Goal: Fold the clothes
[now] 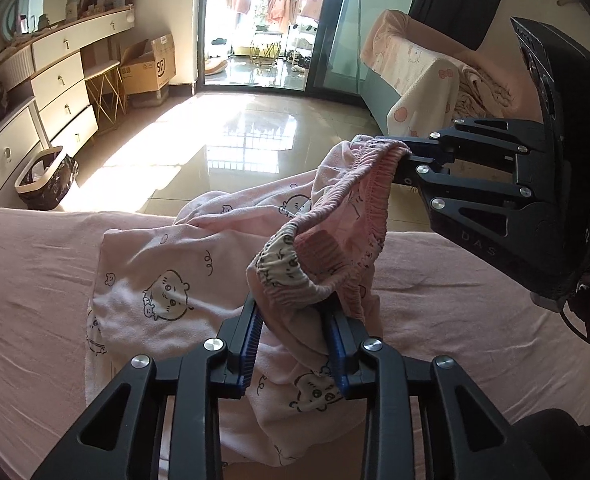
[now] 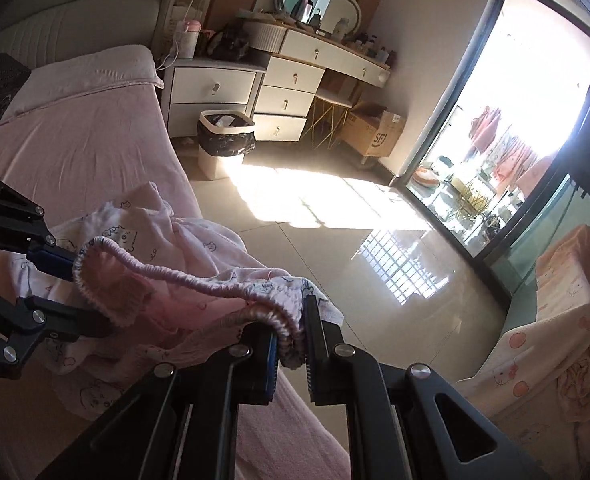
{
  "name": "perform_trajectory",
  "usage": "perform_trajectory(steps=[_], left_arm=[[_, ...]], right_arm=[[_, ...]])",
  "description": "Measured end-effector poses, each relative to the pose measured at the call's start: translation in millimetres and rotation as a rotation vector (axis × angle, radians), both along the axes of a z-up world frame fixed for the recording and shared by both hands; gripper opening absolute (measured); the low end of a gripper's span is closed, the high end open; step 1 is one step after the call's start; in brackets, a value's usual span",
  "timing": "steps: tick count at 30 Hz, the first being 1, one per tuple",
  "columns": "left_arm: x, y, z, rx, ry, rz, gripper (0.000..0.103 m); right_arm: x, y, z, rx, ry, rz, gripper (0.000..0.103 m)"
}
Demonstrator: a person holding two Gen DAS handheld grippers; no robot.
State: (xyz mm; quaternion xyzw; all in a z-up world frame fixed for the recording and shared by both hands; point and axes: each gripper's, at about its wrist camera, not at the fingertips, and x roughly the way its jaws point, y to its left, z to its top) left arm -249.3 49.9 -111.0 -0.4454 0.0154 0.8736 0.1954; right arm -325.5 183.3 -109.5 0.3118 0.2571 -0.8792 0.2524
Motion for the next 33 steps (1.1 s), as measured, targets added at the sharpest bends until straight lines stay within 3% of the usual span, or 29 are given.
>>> perform_trajectory(steps=[5,7,8,9,13,19,25,27,31,33], left_arm=[[-3,-15,-3,-0.030,-0.041,0.042,0.029],[-6,-23,-10,-0.020,-0.103,0.075,0.052],[-7,-27,-13,-0.022,-0.135,0.092,0.085],[-5,-30,-14,-0.013,-0.143,0.106,0.098],[7,-38,-11,0.048,-0.116,0.121,0.098],[23,-20,2,0.024,-0.017,0.033,0.099],[24,-1,-6,0.078,0.029,0.016,0.099],[21,2,-11,0.049,0.040,0.038,0.098],[11,3,-27,0.053,-0.019,0.031,0.098],[9,-2,-35,0.084,-0.060,0.041,0.091]], right_arm=[[-2,-10,13,-0.051,0.001,-0.031,0.008],[0,-13,16,-0.046,0.004,-0.024,0.008],[-1,-16,15,-0.037,0.009,-0.017,0.008],[0,-18,16,-0.026,0.019,-0.012,0.008],[-2,-19,22,-0.026,0.026,-0.010,0.008],[-9,-22,34,-0.045,0.035,-0.007,0.008],[-7,-27,45,-0.056,0.046,0.013,0.008],[-6,-28,48,-0.060,0.047,0.018,0.008],[-4,-26,52,-0.068,0.054,0.017,0.008],[-5,-25,53,-0.067,0.049,0.016,0.008]])
